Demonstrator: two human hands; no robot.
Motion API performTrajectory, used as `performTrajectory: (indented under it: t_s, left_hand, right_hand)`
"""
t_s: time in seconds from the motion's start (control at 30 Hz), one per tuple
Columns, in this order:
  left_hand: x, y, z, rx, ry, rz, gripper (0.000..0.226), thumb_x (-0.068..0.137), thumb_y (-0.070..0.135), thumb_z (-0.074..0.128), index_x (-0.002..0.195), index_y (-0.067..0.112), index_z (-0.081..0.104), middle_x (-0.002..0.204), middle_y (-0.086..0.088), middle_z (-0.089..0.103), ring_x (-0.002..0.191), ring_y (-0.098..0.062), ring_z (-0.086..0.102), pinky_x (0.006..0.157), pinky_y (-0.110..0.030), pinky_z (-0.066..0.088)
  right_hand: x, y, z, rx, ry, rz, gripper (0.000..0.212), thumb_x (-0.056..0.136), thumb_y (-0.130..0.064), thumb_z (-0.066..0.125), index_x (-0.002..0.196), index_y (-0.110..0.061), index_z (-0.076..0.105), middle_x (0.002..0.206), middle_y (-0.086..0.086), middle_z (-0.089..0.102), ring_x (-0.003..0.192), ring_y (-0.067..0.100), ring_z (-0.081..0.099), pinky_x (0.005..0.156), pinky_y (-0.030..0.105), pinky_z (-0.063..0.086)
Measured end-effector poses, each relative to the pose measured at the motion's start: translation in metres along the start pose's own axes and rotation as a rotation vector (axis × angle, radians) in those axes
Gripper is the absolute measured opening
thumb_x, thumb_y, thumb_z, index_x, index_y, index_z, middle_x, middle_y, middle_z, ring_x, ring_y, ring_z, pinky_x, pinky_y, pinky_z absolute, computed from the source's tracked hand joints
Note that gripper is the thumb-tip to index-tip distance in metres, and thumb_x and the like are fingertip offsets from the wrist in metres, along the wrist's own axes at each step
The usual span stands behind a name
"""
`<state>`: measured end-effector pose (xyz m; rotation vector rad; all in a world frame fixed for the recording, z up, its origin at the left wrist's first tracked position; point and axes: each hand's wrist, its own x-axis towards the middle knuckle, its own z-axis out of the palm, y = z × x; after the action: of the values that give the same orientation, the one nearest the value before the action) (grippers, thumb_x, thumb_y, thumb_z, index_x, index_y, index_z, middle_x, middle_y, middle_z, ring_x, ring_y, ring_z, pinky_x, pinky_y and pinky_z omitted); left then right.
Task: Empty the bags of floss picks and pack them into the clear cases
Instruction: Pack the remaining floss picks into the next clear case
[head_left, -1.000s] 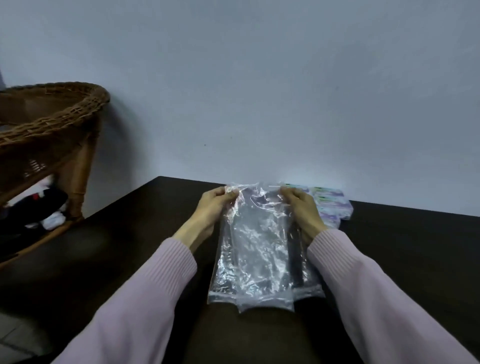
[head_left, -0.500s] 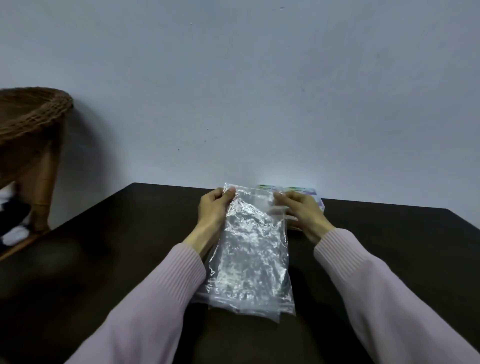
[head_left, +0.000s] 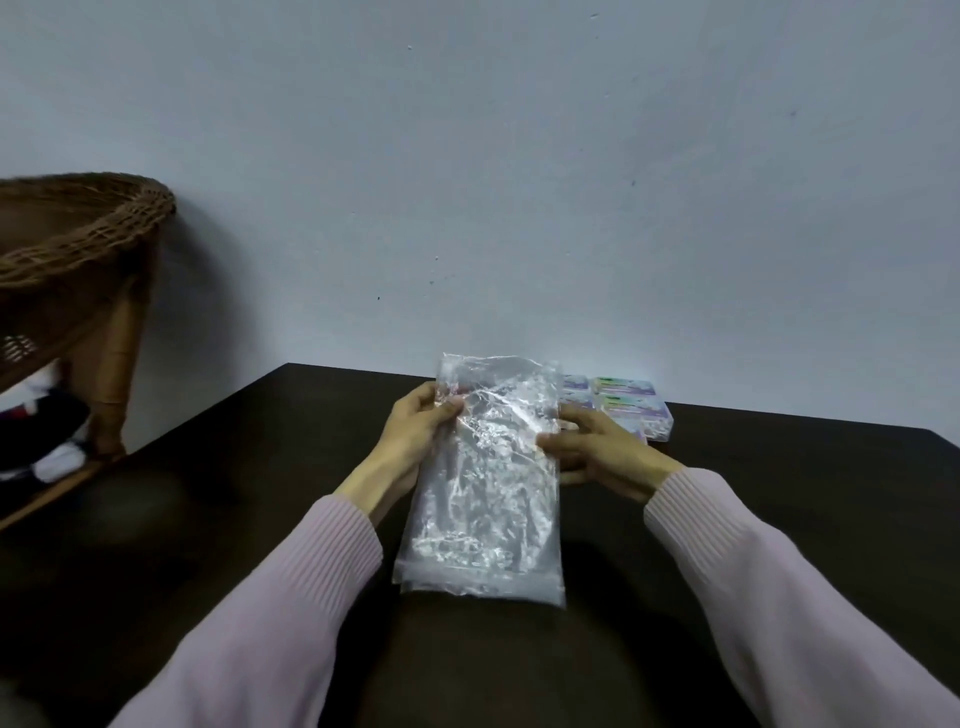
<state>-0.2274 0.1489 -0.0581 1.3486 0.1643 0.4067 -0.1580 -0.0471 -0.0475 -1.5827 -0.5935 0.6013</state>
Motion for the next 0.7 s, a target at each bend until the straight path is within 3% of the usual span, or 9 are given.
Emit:
performTrajectory:
  t_s: [0.1,0.2,0.3,0.4,0.47,0.53,0.63,0.7]
  left_hand:
    - [-0.003,0.002,-0.005,0.026,-0.114,-0.033,0.018,0.091,0.013,0.055,0.108,0.009,0.060,0.101,-0.007,0.068,0.085,-0.015,0.067,0.077,-0.027,0.056]
    - [-0.007,-0.003,-0.010,0.082,-0.215,-0.084,0.021,0.094,0.015,0.051,0.112,0.010,0.060,0.105,-0.007,0.068,0.092,-0.017,0.066,0.081,-0.029,0.054]
    - [-0.012,-0.002,-0.014,0.024,-0.195,-0.068,0.024,0.097,0.007,0.043,0.110,0.012,0.063,0.105,-0.006,0.068,0.088,-0.018,0.065,0.078,-0.029,0.055]
    - [-0.012,0.002,-0.021,-0.123,-0.172,-0.135,0.033,0.098,0.005,0.038,0.112,0.015,0.066,0.108,-0.008,0.069,0.094,-0.021,0.065,0.087,-0.036,0.052]
    - [-0.011,0.005,-0.027,-0.228,-0.169,-0.196,0.032,0.098,0.011,0.040,0.120,0.015,0.063,0.119,-0.014,0.064,0.103,-0.027,0.063,0.093,-0.041,0.049]
    - [-0.013,0.008,-0.034,-0.320,-0.167,-0.293,0.036,0.098,0.026,0.040,0.127,0.012,0.056,0.111,-0.015,0.066,0.095,-0.026,0.065,0.083,-0.041,0.054]
    - [-0.018,0.012,-0.041,-0.148,-0.243,-0.393,0.052,0.087,0.053,0.048,0.111,0.009,0.063,0.096,-0.012,0.068,0.083,-0.026,0.066,0.074,-0.041,0.053]
    - [-0.021,0.011,-0.042,-0.008,-0.285,-0.333,0.034,0.083,0.036,0.063,0.105,0.011,0.065,0.100,-0.010,0.065,0.082,-0.024,0.064,0.072,-0.037,0.053]
  right_hand:
    - [0.001,0.005,0.000,-0.061,0.045,-0.077,0.028,0.090,0.003,0.052,0.105,-0.017,0.063,0.097,0.010,0.063,0.062,0.002,0.056,0.052,0.013,0.048]
    - [0.004,0.006,-0.001,0.008,0.098,-0.114,0.034,0.088,0.007,0.051,0.112,-0.013,0.063,0.081,0.007,0.060,0.055,-0.001,0.054,0.049,0.012,0.046]
    - [0.006,0.008,0.003,0.103,0.073,-0.120,0.037,0.087,0.010,0.051,0.111,-0.015,0.063,0.085,0.008,0.063,0.070,0.008,0.060,0.056,0.016,0.053]
    - [0.008,0.005,0.014,0.211,0.082,-0.130,0.032,0.088,0.014,0.044,0.096,-0.008,0.066,0.087,0.002,0.070,0.073,0.008,0.068,0.060,0.017,0.055]
    - [0.011,0.003,0.021,0.213,0.112,-0.133,0.028,0.089,0.010,0.043,0.088,-0.005,0.067,0.082,-0.001,0.072,0.070,0.005,0.068,0.062,0.016,0.055]
    - [0.013,0.000,0.026,0.209,0.160,-0.162,0.025,0.090,0.007,0.047,0.086,-0.005,0.069,0.085,0.001,0.071,0.074,0.006,0.067,0.065,0.016,0.055]
    - [0.014,-0.002,0.031,0.165,0.258,-0.234,0.032,0.090,0.011,0.041,0.090,-0.003,0.070,0.099,0.010,0.068,0.079,0.007,0.066,0.067,0.015,0.055]
    - [0.013,-0.004,0.036,0.111,0.285,-0.252,0.039,0.088,0.014,0.035,0.093,-0.005,0.069,0.110,0.014,0.066,0.085,0.010,0.065,0.068,0.016,0.055]
